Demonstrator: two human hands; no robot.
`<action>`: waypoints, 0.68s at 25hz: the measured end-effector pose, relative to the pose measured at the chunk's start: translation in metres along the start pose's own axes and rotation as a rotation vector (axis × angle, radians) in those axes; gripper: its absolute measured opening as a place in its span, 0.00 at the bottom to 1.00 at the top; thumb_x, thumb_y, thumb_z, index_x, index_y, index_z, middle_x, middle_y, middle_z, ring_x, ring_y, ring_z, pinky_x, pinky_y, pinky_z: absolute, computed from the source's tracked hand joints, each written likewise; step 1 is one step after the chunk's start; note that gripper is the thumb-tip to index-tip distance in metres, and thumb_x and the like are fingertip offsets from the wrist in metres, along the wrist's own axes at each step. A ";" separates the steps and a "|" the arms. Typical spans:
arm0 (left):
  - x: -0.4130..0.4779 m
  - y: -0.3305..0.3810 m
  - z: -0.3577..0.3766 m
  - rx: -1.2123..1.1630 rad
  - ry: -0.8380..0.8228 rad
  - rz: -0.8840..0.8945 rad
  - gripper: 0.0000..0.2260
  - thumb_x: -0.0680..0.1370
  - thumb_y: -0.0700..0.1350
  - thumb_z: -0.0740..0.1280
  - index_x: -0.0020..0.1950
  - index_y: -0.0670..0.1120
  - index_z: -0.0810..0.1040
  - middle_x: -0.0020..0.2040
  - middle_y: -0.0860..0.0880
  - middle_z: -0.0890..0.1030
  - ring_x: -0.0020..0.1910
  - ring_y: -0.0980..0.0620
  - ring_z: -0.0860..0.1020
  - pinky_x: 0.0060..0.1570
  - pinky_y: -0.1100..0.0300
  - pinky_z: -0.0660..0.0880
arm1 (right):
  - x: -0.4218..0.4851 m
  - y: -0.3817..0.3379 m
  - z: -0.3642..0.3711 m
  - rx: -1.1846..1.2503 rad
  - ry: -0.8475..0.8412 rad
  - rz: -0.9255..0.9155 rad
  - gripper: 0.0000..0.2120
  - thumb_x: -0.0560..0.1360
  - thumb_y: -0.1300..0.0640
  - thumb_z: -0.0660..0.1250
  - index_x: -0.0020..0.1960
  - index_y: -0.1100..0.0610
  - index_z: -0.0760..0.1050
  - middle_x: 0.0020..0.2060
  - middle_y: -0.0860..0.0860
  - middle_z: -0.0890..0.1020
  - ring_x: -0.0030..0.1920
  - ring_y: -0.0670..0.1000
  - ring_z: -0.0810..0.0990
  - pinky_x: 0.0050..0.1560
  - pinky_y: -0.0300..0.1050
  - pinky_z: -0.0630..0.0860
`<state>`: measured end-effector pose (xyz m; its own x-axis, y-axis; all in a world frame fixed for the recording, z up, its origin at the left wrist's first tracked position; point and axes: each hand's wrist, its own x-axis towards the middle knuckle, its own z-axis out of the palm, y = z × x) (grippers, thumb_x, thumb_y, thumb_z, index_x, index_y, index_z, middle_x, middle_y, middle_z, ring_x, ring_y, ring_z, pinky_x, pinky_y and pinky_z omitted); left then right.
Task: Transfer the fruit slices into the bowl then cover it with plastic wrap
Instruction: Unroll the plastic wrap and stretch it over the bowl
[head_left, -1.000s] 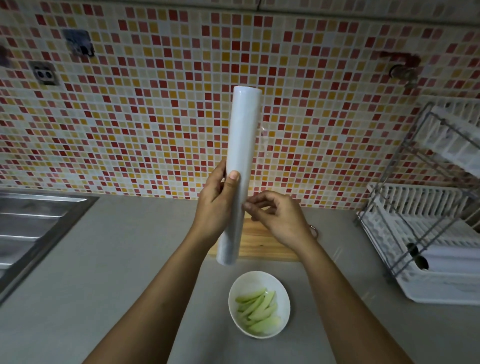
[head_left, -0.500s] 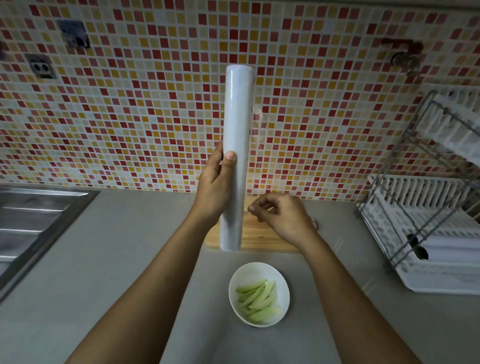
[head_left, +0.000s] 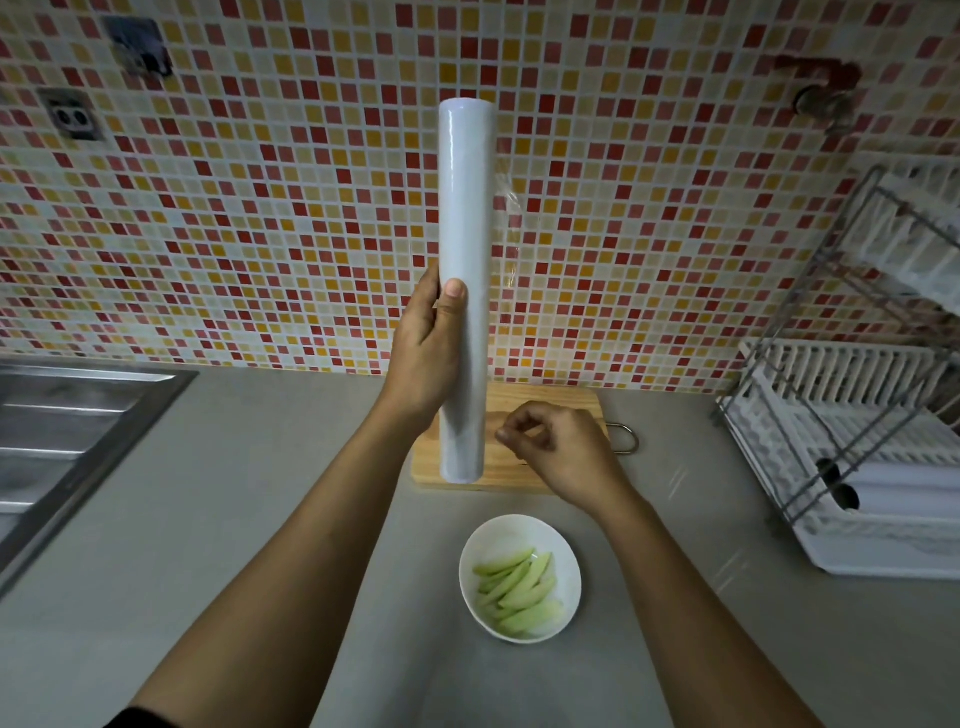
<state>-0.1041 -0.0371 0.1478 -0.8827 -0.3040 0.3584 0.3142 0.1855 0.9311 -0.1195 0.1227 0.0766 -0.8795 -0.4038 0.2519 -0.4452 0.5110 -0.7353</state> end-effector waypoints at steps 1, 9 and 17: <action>0.001 0.000 -0.001 0.003 0.004 -0.002 0.16 0.81 0.55 0.55 0.68 0.54 0.67 0.52 0.61 0.75 0.47 0.68 0.77 0.39 0.74 0.74 | -0.001 0.001 0.001 0.017 0.018 0.001 0.04 0.70 0.41 0.64 0.36 0.37 0.74 0.33 0.34 0.80 0.34 0.42 0.80 0.41 0.48 0.79; -0.001 0.004 0.000 -0.001 -0.021 -0.023 0.07 0.81 0.54 0.56 0.52 0.68 0.69 0.43 0.67 0.77 0.43 0.70 0.77 0.37 0.76 0.73 | -0.009 0.011 0.013 0.052 -0.065 0.063 0.06 0.65 0.39 0.68 0.33 0.38 0.76 0.32 0.36 0.81 0.30 0.39 0.76 0.41 0.47 0.76; -0.015 -0.012 0.007 -0.036 -0.090 -0.106 0.13 0.81 0.56 0.55 0.61 0.55 0.73 0.49 0.56 0.79 0.48 0.59 0.79 0.45 0.64 0.77 | 0.002 -0.012 -0.004 0.479 0.052 0.125 0.28 0.63 0.23 0.55 0.51 0.39 0.74 0.55 0.46 0.80 0.53 0.47 0.80 0.52 0.42 0.77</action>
<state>-0.0973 -0.0283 0.1310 -0.9388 -0.2348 0.2521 0.2285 0.1232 0.9657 -0.1167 0.1185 0.0882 -0.9339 -0.3169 0.1654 -0.2191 0.1417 -0.9654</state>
